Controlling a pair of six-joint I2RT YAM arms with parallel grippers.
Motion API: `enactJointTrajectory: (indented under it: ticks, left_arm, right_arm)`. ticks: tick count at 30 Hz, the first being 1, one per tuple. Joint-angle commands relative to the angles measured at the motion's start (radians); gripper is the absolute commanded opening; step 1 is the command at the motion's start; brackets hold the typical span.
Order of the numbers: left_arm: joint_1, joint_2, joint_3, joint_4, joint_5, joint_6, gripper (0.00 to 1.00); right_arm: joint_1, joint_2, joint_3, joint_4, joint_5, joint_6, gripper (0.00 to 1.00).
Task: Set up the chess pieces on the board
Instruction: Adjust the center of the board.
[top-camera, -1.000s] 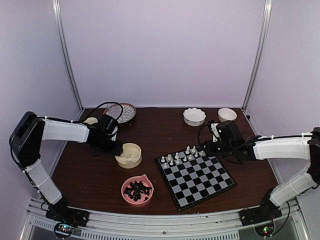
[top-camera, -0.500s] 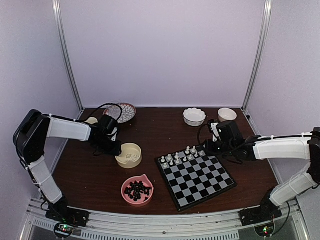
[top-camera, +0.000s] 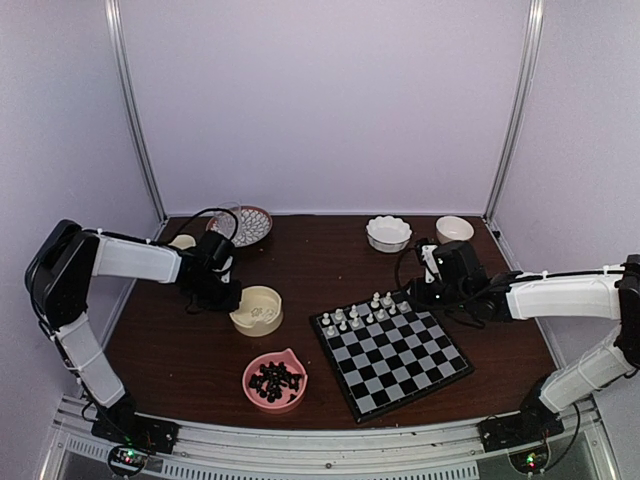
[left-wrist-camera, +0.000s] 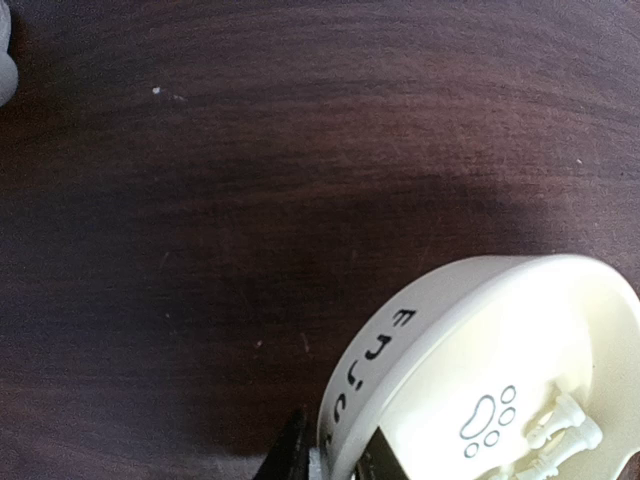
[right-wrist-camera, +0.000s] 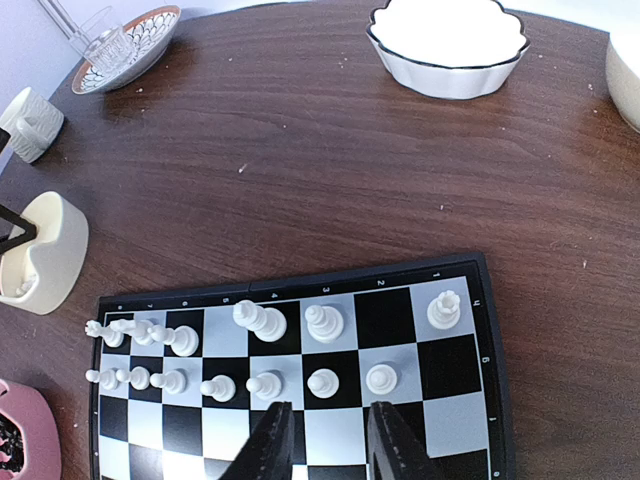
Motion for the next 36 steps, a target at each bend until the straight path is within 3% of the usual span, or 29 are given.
enactJointTrajectory:
  ticks: [1, 12, 14, 17, 22, 25, 30, 36]
  left_arm:
    - [0.007, -0.044, -0.027, 0.004, -0.029, -0.056, 0.16]
    - [0.007, -0.102, -0.093, 0.006, -0.065, -0.173, 0.08]
    - [0.007, -0.115, -0.105, -0.005, -0.083, -0.214, 0.12]
    - [0.007, -0.130, -0.122, 0.008, -0.061, -0.235, 0.28]
    - [0.007, -0.151, -0.135, 0.023, -0.052, -0.236, 0.29]
    - [0.007, -0.165, -0.129, 0.022, -0.069, -0.203, 0.35]
    - [0.007, -0.204, -0.104, 0.006, -0.089, -0.085, 0.50]
    - [-0.010, -0.296, -0.092, -0.037, -0.061, 0.051, 0.52]
  right_arm:
    - [-0.004, 0.011, -0.010, 0.022, -0.003, -0.007, 0.29]
    - [-0.004, 0.010, -0.010, 0.022, -0.002, -0.009, 0.29]
    - [-0.005, 0.011, -0.009, 0.024, -0.002, -0.009, 0.29]
    - [-0.005, 0.013, -0.009, 0.024, -0.004, -0.011, 0.29]
    - [-0.004, 0.022, -0.004, 0.025, -0.007, -0.011, 0.28]
    - [-0.004, 0.021, -0.004, 0.025, -0.009, -0.011, 0.28]
    - [-0.004, 0.015, -0.004, 0.024, -0.013, -0.014, 0.28]
    - [-0.004, -0.002, -0.010, 0.021, -0.019, -0.016, 0.28]
